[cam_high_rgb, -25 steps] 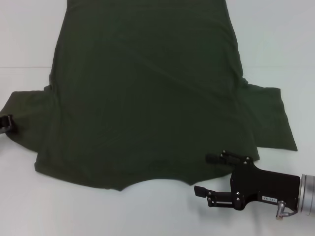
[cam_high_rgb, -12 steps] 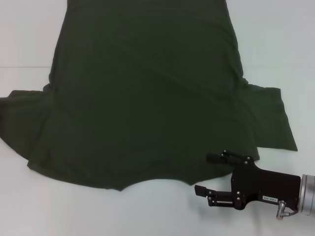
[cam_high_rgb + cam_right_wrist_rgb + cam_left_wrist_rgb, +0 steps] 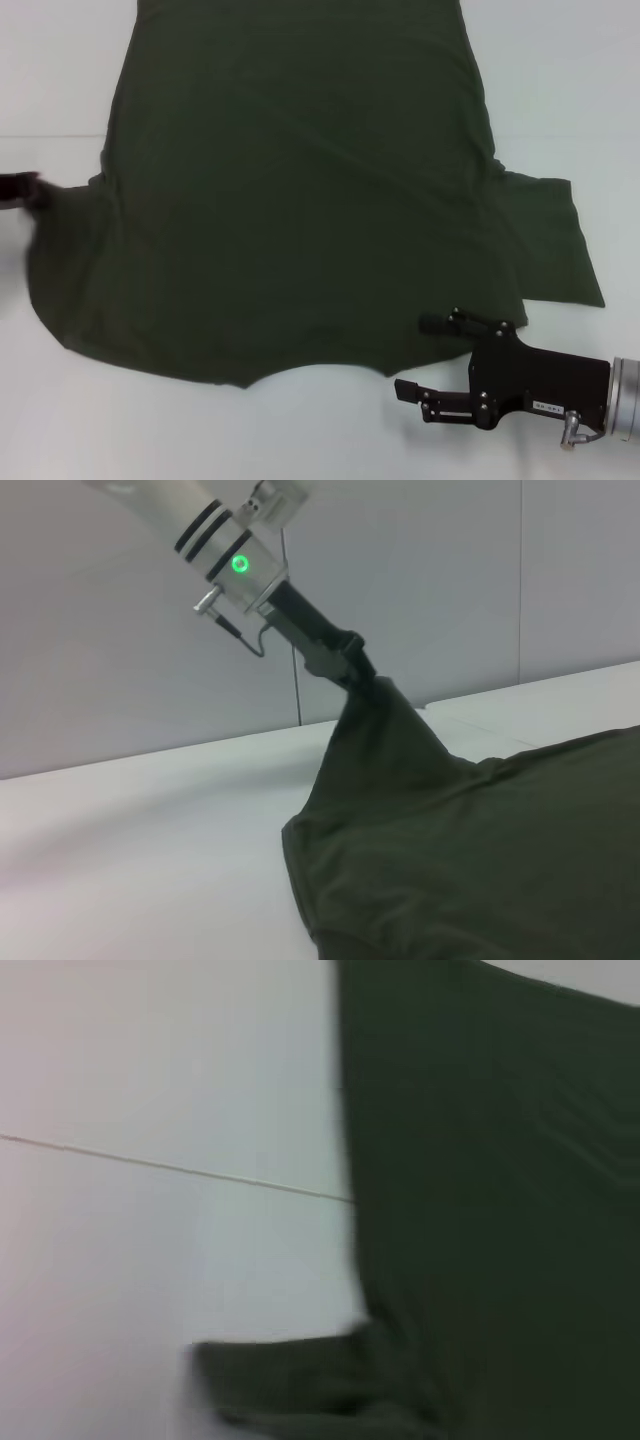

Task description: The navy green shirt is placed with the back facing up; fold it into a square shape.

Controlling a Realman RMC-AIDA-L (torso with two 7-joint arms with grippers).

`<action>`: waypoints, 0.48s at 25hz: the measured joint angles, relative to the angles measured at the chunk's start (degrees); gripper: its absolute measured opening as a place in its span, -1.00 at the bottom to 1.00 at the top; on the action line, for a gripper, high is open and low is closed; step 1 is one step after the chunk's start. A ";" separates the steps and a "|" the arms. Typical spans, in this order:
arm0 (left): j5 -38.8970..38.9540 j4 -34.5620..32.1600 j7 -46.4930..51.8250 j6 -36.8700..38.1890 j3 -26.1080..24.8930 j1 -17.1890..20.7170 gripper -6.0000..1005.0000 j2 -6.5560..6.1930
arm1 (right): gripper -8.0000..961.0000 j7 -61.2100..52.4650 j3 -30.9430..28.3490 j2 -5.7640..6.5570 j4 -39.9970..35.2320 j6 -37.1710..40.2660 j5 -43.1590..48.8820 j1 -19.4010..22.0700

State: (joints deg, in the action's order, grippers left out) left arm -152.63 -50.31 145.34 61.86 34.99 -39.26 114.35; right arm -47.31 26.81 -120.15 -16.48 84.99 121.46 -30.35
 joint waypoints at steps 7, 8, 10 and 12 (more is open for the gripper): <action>-0.49 -3.73 0.39 0.25 12.50 -4.04 -0.93 7.11 | 0.92 0.13 0.12 0.00 0.35 -0.02 0.01 0.21; -0.59 -3.42 0.52 -0.21 14.11 -4.52 -0.93 7.79 | 0.92 0.10 0.17 0.00 0.35 -0.02 0.01 0.25; -1.64 -1.65 1.31 -2.28 17.47 -5.53 -0.93 9.11 | 0.92 -0.04 0.21 0.00 0.35 -0.01 0.01 0.29; -2.60 0.50 2.29 -4.19 19.56 -6.15 -0.93 9.48 | 0.92 -0.11 0.23 0.00 0.35 0.16 0.01 0.34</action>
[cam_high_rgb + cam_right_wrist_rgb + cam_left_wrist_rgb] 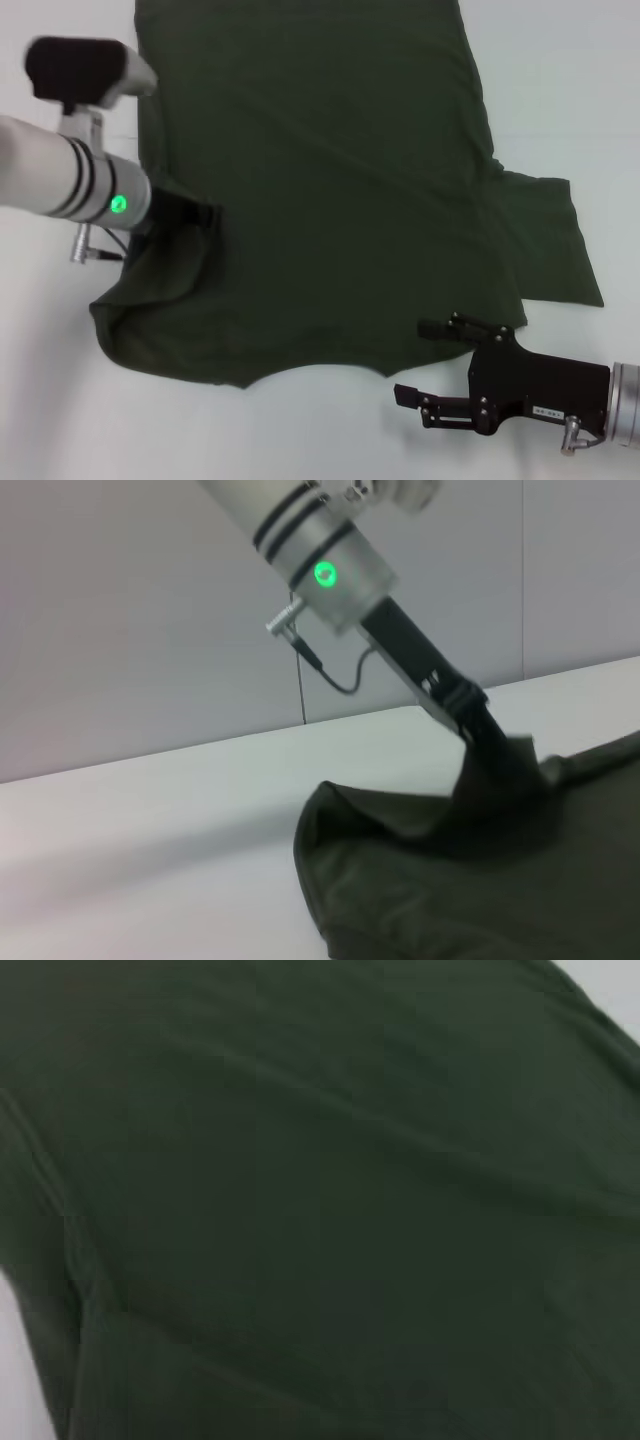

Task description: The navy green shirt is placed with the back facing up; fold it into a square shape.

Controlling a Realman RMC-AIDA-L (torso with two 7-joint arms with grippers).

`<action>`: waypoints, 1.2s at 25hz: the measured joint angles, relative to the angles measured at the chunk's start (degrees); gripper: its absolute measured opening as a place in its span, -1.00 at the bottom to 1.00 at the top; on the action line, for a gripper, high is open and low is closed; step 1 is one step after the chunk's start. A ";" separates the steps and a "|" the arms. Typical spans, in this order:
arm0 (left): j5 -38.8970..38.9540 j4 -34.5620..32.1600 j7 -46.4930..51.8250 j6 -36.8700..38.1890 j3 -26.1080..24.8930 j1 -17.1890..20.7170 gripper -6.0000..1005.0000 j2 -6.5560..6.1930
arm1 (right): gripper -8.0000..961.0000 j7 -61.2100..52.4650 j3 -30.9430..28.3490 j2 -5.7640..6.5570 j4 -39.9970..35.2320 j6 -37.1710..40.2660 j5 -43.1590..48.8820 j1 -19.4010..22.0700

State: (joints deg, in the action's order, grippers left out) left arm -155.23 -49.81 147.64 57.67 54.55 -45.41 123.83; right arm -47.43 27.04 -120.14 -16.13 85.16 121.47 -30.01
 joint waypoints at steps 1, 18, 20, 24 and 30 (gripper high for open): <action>-0.21 1.21 0.44 -0.76 0.67 -0.16 -0.93 -0.01 | 0.92 -0.01 0.01 0.00 0.00 0.10 0.00 0.04; -0.10 2.80 0.85 -2.74 -1.22 2.68 -0.93 -0.41 | 0.92 0.40 -0.17 0.00 -0.04 0.80 0.00 0.39; -0.15 2.28 0.87 -3.63 -3.16 3.30 -0.93 -0.74 | 0.92 0.41 -0.21 0.00 -0.04 0.80 0.00 0.39; 0.21 1.77 0.60 -5.99 -8.53 5.63 -0.93 -2.35 | 0.92 0.41 -0.25 0.00 -0.04 0.90 0.00 0.50; 1.18 1.79 0.14 -9.08 -15.63 9.70 -0.93 -4.84 | 0.92 0.23 -0.32 0.00 -0.04 0.96 0.00 0.50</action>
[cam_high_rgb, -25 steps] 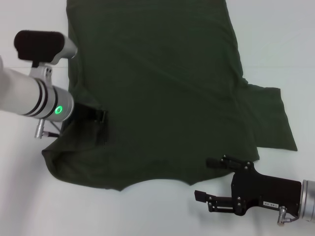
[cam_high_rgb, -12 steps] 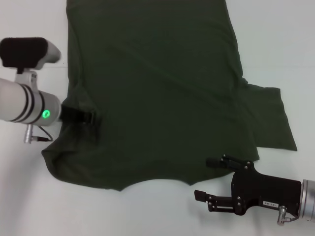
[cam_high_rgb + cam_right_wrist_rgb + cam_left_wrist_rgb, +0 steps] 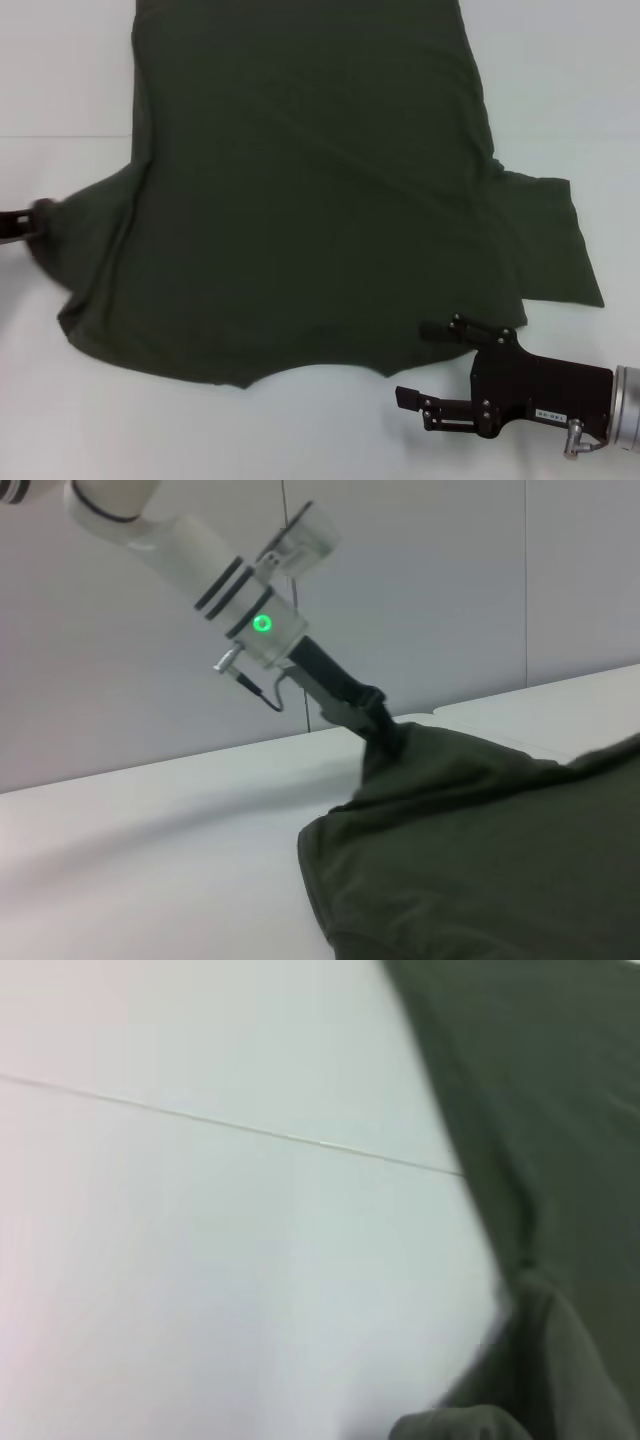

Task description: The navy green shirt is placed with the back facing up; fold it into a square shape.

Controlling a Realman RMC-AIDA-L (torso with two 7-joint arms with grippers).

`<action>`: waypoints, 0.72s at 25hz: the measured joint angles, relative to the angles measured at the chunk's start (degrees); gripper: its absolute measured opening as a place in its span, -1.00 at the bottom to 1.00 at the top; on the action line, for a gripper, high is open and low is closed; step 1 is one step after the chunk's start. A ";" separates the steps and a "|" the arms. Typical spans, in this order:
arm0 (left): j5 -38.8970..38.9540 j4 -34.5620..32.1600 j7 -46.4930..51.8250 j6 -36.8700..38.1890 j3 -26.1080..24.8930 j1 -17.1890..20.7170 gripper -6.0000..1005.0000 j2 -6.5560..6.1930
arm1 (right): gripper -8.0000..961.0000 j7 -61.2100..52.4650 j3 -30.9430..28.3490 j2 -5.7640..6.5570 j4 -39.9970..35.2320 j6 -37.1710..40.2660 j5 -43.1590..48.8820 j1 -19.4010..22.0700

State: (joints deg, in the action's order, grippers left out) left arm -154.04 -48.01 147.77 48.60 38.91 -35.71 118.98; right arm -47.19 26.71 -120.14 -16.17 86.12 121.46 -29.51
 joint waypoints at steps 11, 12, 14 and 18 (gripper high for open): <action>1.60 -0.51 -0.19 -2.40 -3.15 2.23 -0.93 -1.66 | 0.92 -0.14 0.00 0.00 0.00 0.23 -0.09 -0.39; 1.61 -0.53 -0.30 -2.40 -3.02 2.15 -0.93 -1.59 | 0.92 -0.14 0.00 0.00 0.00 0.26 -0.10 -0.40; 1.62 -0.60 -0.92 -2.32 -2.87 1.69 -0.93 -1.16 | 0.92 -0.15 0.00 0.00 0.00 0.31 -0.09 -0.37; 1.65 -0.76 -1.67 -2.09 -2.71 0.33 -0.93 -0.17 | 0.92 -0.24 0.00 0.00 0.00 0.32 -0.10 -0.14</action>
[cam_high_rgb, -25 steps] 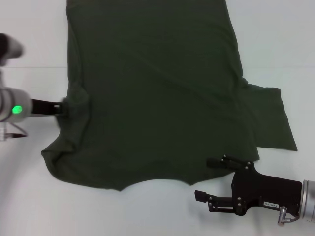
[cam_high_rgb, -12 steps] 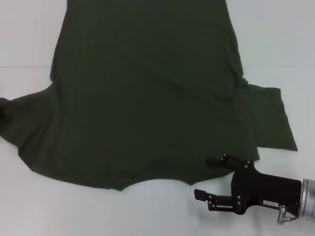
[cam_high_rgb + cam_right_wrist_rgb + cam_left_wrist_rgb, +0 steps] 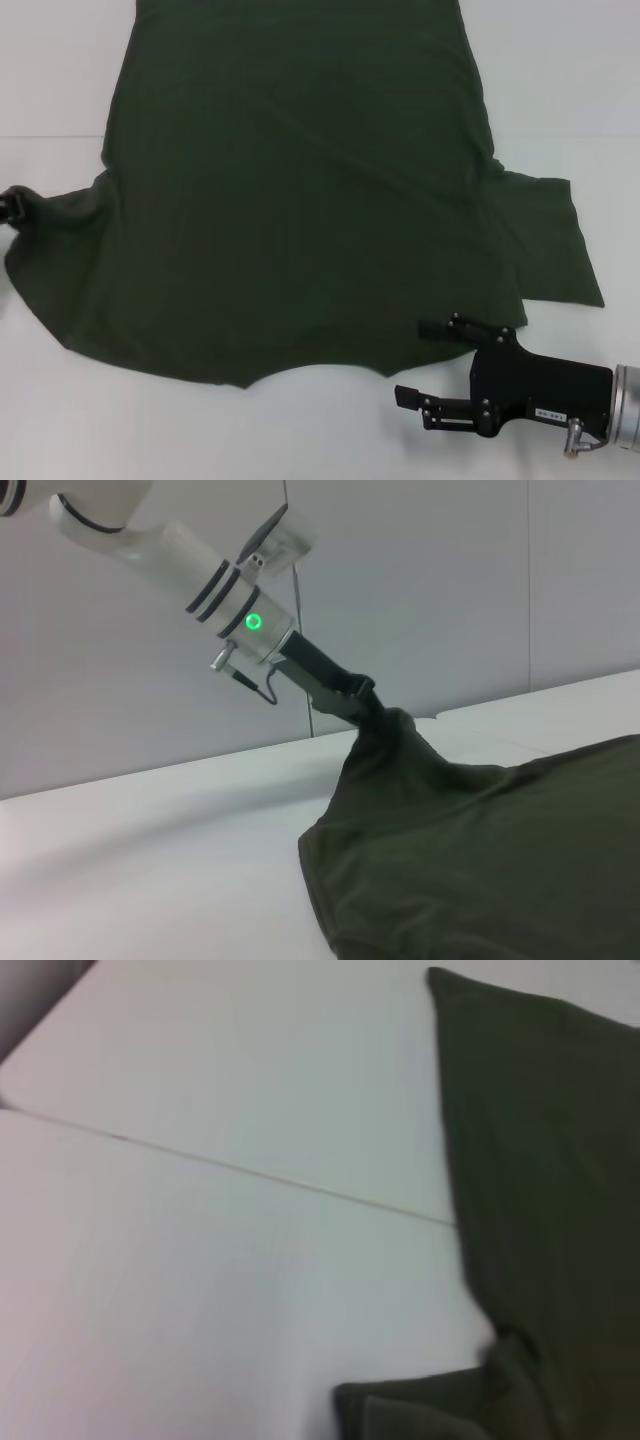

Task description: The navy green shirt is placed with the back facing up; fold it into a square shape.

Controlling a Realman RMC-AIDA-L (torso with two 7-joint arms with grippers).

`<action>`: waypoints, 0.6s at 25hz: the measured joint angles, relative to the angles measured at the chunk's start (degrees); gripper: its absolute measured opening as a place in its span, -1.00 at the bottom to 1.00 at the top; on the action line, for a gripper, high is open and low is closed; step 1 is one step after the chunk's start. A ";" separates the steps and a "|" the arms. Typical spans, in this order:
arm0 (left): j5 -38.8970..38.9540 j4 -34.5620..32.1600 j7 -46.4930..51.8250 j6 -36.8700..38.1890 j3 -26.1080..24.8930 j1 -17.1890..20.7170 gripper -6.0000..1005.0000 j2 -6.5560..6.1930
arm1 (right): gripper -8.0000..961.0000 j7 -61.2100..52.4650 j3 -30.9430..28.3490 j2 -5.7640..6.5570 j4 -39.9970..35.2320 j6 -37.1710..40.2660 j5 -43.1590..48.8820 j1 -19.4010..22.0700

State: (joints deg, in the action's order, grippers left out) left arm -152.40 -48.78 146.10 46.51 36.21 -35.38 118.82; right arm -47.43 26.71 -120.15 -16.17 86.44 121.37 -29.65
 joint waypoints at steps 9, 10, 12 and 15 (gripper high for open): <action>-0.45 -4.71 -0.06 -0.03 4.95 -1.41 -0.93 3.74 | 0.92 -0.03 0.00 0.00 0.05 0.00 0.00 0.12; -0.51 -5.38 -0.01 0.14 6.05 -1.29 -0.93 4.19 | 0.92 -0.03 0.01 0.00 0.10 0.00 0.00 0.12; -0.52 -5.92 0.20 0.41 8.00 -1.22 -0.93 4.70 | 0.92 -0.03 0.00 0.00 0.15 0.00 0.00 0.12; -0.40 -5.31 0.59 0.72 11.07 -1.38 -0.93 5.04 | 0.92 -0.03 0.00 0.00 0.20 -0.01 0.01 0.13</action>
State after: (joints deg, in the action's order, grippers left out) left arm -152.80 -54.09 146.69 47.23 47.28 -36.76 123.86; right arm -47.46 26.72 -120.14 -15.97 86.43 121.38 -29.52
